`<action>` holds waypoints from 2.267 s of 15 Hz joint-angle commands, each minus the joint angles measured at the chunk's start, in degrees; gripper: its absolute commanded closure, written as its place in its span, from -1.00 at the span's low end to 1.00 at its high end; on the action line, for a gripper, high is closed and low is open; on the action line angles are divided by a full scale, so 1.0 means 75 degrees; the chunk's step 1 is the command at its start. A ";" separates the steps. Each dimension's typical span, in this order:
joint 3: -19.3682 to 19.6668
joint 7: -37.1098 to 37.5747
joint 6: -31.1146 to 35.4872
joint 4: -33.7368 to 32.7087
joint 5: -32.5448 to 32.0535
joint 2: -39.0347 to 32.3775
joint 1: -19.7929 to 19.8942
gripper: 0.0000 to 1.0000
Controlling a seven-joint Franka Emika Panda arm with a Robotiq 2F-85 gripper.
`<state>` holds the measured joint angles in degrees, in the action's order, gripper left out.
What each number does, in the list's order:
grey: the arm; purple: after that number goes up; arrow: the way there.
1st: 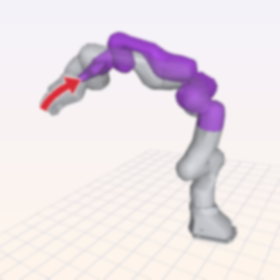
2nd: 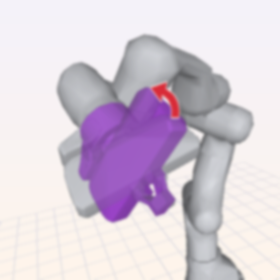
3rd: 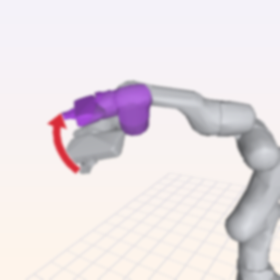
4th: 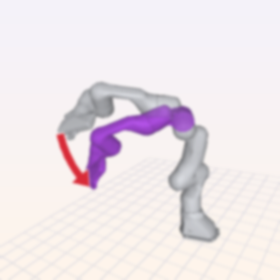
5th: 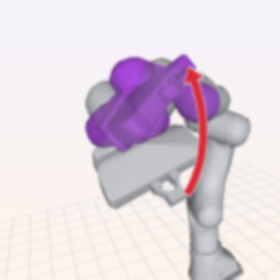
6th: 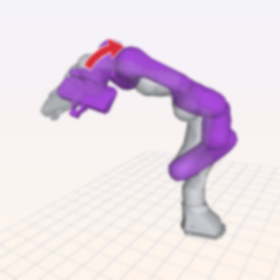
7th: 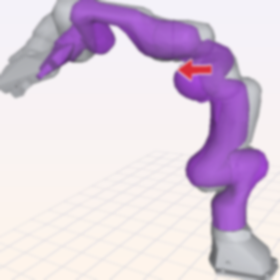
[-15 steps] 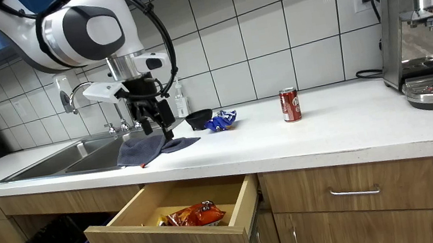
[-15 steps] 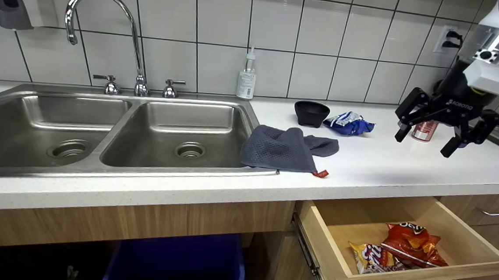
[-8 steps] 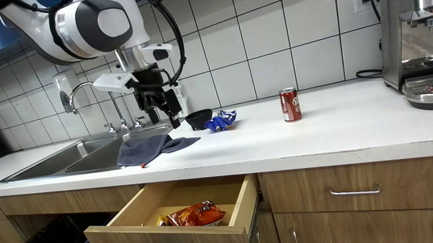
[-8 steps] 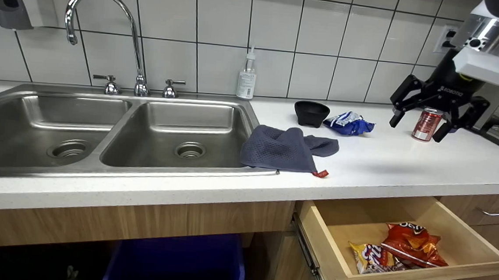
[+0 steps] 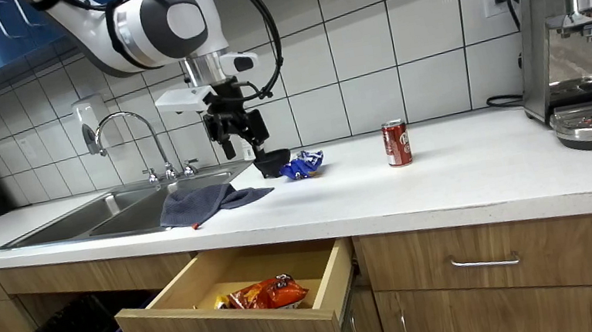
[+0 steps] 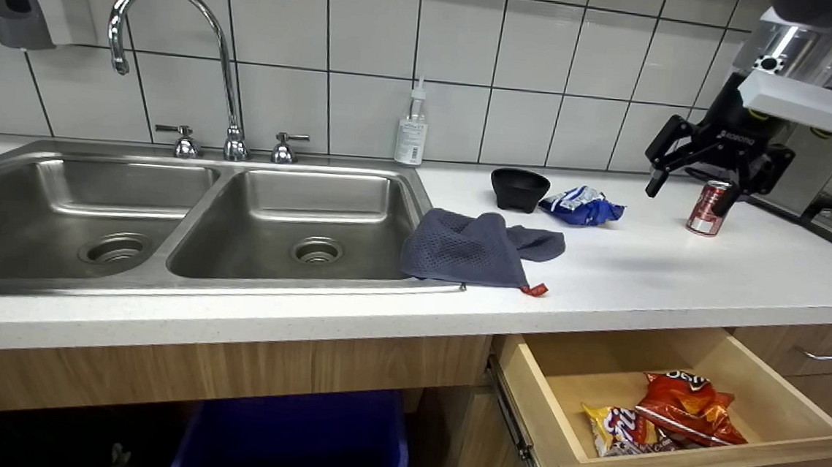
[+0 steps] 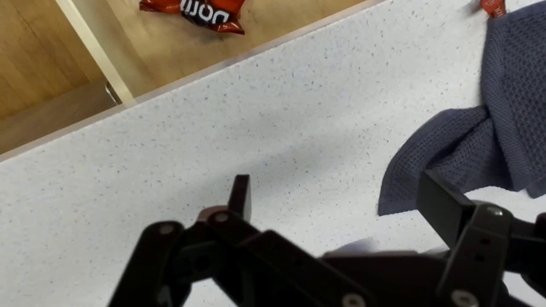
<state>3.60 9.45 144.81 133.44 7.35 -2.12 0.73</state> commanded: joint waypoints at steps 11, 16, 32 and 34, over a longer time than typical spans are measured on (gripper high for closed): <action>0.0053 -0.0491 -0.1152 -0.3024 -0.0580 -0.2258 0.0184 -1.00; 0.0050 -0.0559 -0.1427 -0.3926 -0.0601 -0.2905 0.0187 -1.00; 0.0025 -0.0443 -0.1733 -0.5230 -0.0530 -0.3886 0.0158 -1.00; 0.0025 -0.0443 -0.1737 -0.5235 -0.0530 -0.3892 0.0158 -1.00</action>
<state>4.31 5.94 131.94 94.30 3.72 -31.32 1.46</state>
